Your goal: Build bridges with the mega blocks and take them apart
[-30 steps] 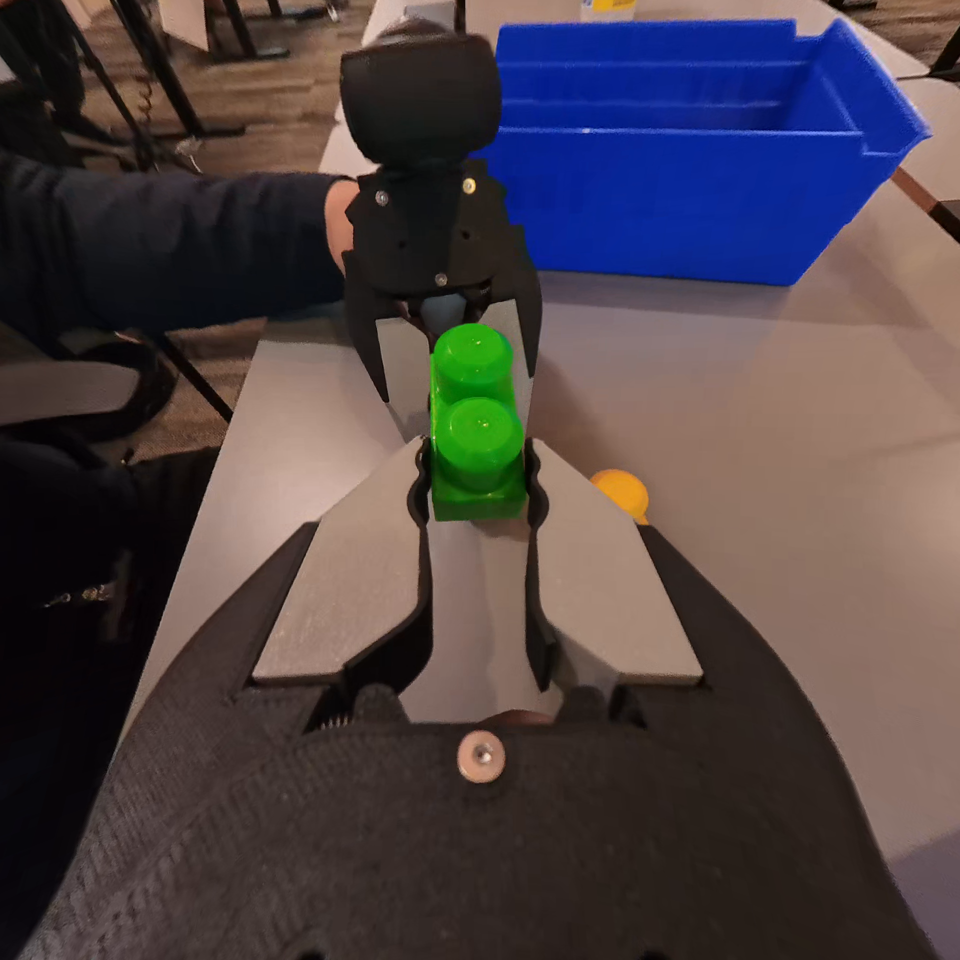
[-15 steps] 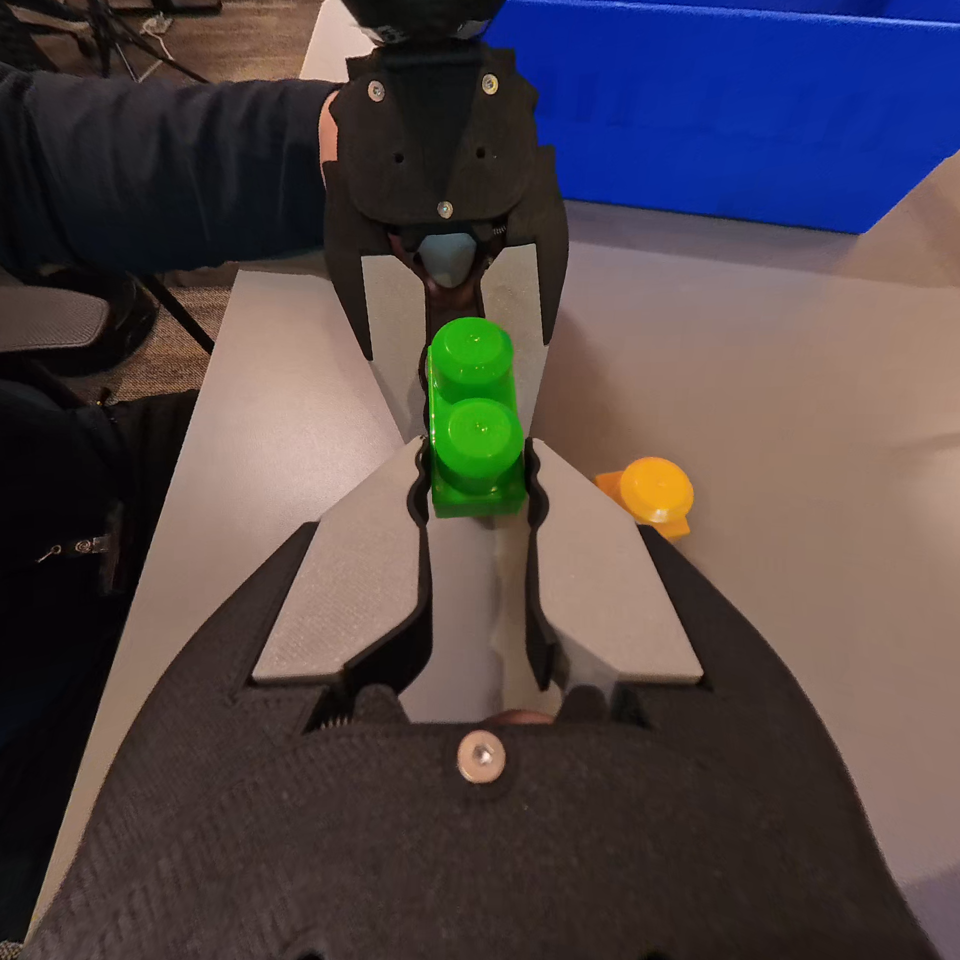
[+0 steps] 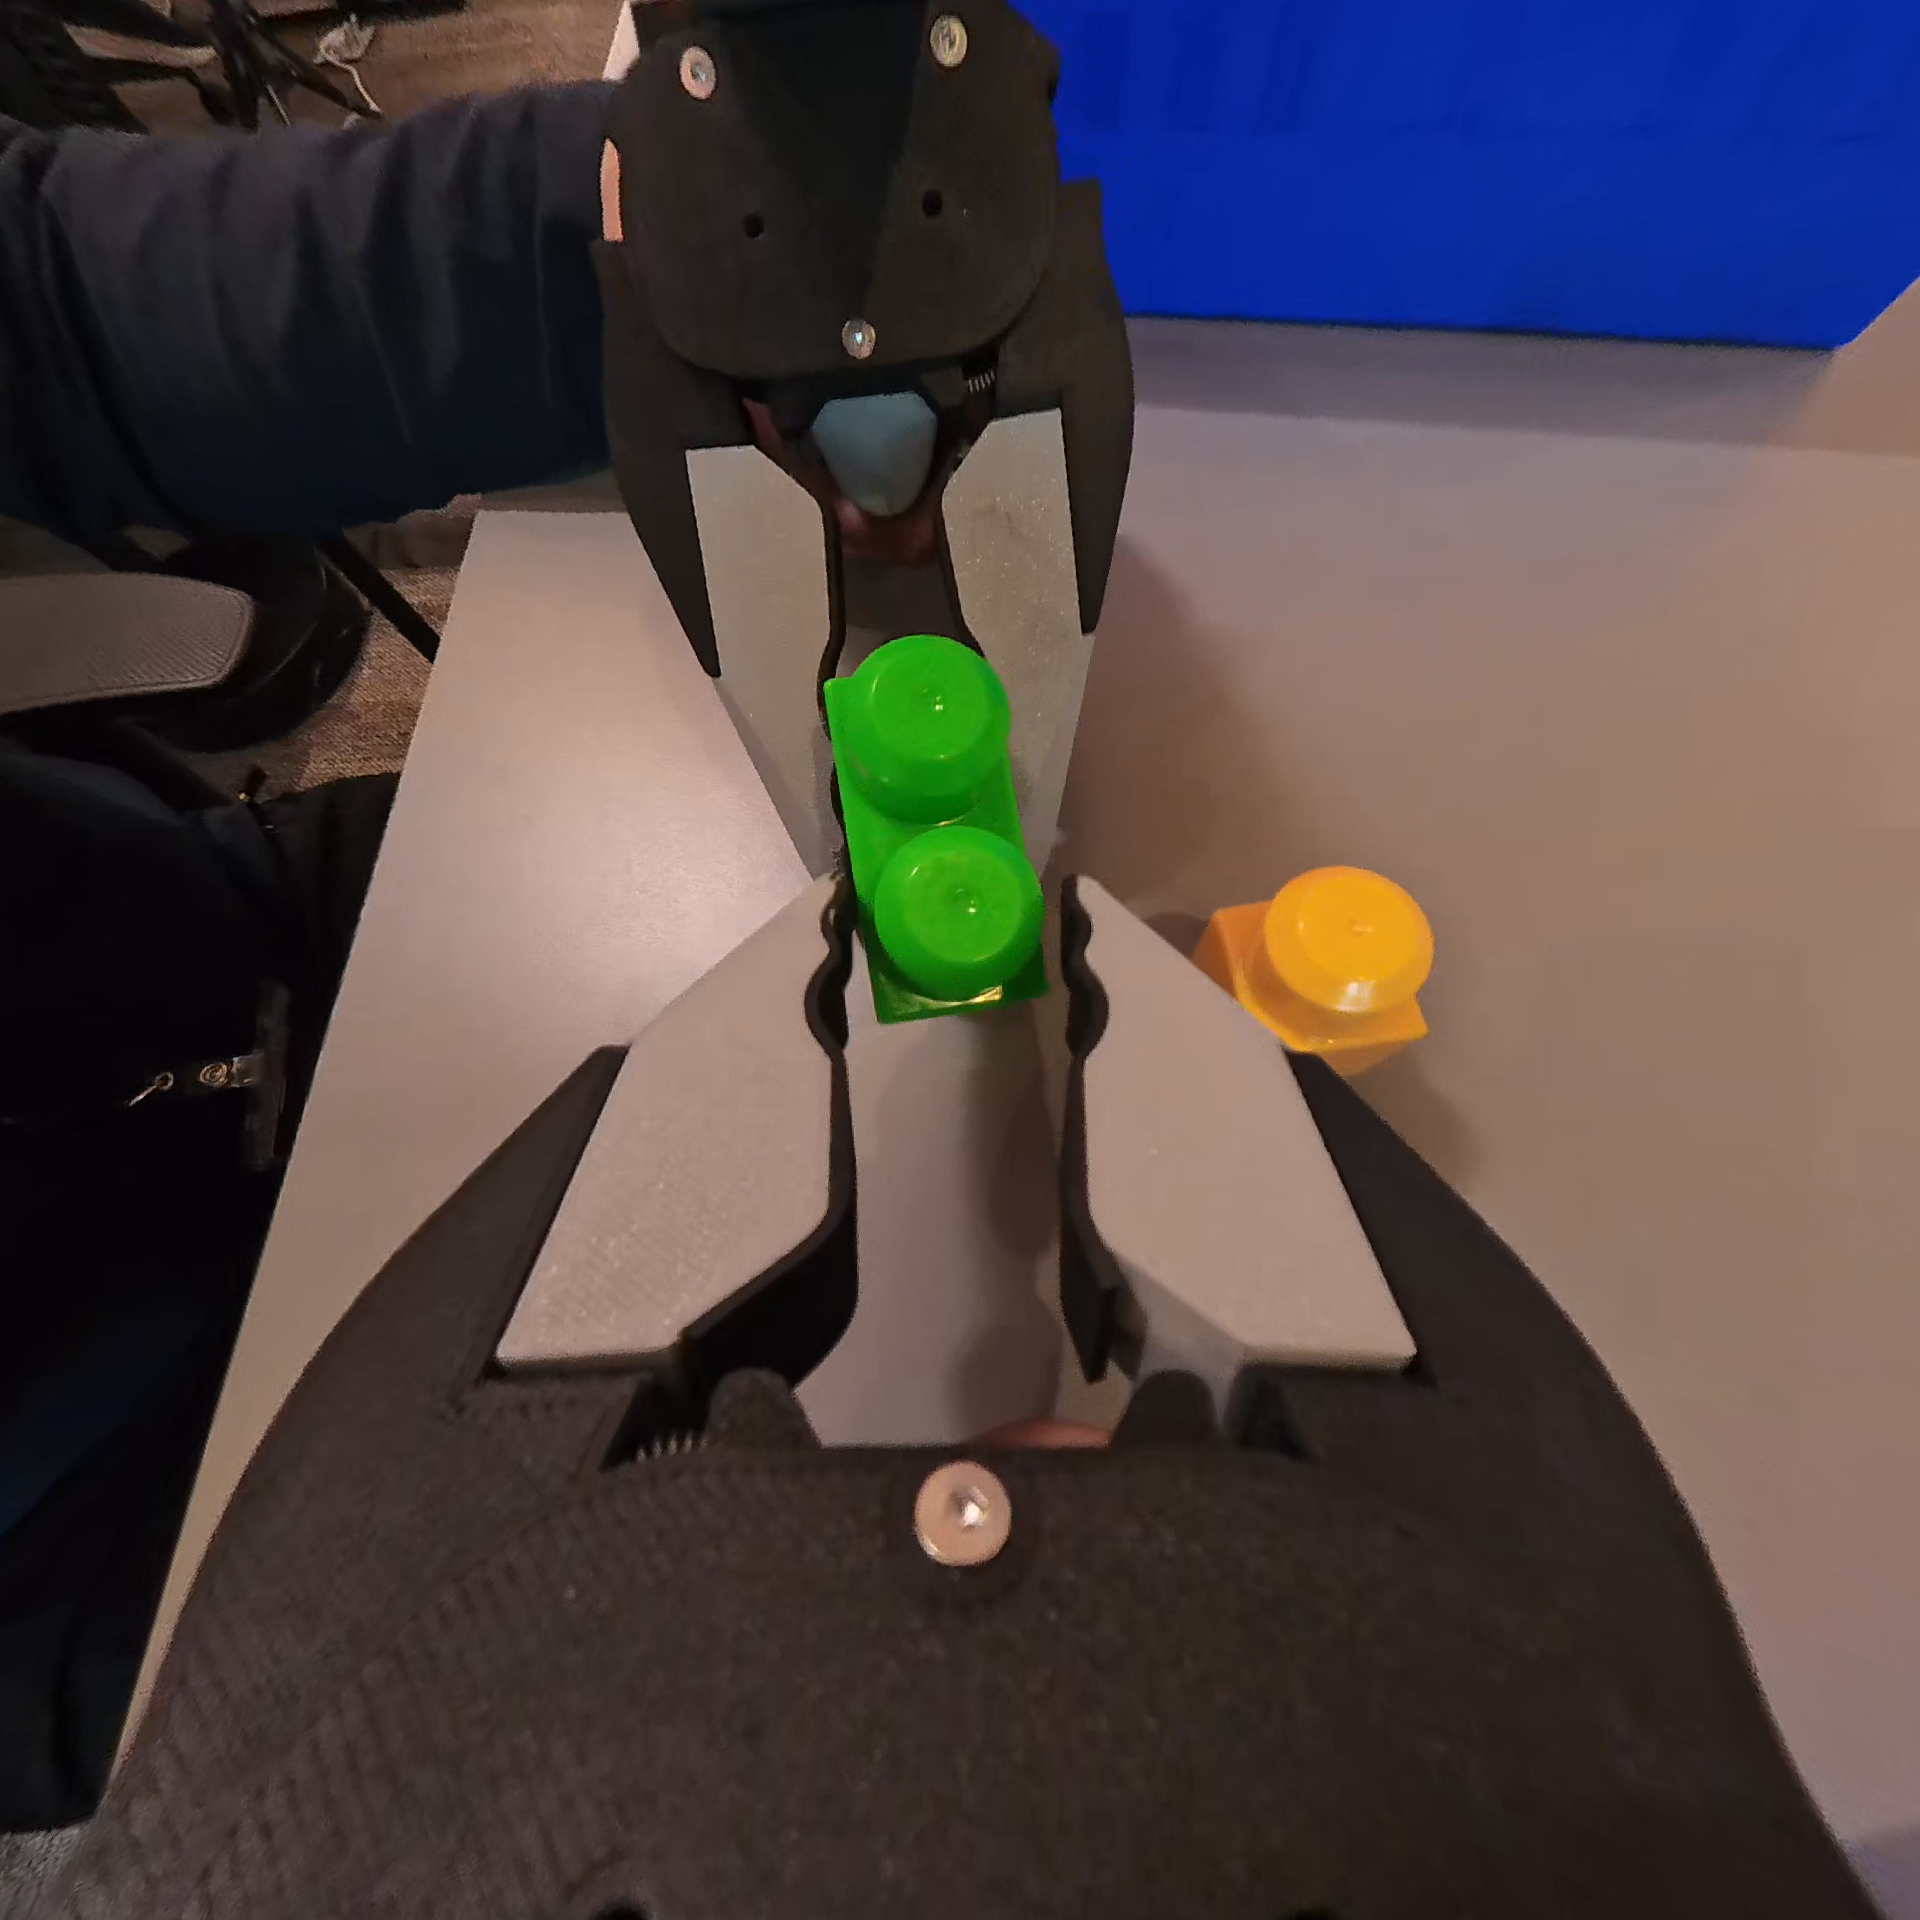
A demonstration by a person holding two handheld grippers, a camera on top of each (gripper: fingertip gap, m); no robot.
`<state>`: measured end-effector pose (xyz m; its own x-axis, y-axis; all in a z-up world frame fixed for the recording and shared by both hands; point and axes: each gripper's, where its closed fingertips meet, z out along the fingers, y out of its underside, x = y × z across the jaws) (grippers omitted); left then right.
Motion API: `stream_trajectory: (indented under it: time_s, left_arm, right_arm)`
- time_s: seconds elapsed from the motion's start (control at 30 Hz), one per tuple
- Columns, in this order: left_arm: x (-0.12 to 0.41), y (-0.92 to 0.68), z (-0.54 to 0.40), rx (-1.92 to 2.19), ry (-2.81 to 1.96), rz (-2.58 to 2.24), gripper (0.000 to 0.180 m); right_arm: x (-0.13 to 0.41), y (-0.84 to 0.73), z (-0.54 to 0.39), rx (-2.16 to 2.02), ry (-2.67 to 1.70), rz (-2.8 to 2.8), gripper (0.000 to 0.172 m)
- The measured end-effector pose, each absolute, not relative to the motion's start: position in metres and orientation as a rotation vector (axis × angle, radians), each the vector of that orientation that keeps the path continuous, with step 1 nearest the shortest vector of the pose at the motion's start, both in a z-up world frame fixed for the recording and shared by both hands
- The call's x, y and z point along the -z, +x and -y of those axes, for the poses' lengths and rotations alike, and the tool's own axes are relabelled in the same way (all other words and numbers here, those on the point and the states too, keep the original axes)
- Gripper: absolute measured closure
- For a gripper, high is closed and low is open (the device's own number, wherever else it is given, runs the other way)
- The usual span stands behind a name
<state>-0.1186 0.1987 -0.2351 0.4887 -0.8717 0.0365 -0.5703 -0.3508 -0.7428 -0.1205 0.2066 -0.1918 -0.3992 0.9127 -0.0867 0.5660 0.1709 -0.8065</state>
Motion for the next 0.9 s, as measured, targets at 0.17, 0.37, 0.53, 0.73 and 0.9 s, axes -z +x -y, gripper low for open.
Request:
stream_trajectory:
  time_s: [0.17, 0.37, 0.53, 0.73, 0.9]
  left_arm:
    - [0.235, -0.116, -0.199, 0.582, -2.064, -1.184, 0.146]
    - [0.235, -0.111, -0.201, 0.560, -2.061, -1.205, 0.146]
    - [0.236, -0.113, -0.204, 0.550, -2.067, -1.171, 0.142]
    - [0.237, -0.120, -0.211, 0.469, -2.090, -1.098, 0.123]
    - [0.237, -0.120, -0.215, 0.452, -2.131, -1.010, 0.123]
  right_arm:
    - [0.178, -0.128, -0.200, -1.176, -1.346, 1.974, 0.133]
    - [0.186, -0.128, -0.195, -1.163, -1.352, 2.019, 0.141]
    - [0.182, -0.128, -0.203, -1.138, -1.369, 1.987, 0.142]
    - [0.154, -0.120, -0.207, -1.332, -1.345, 1.881, 0.142]
    - [0.152, -0.120, -0.210, -1.306, -1.345, 1.870, 0.142]
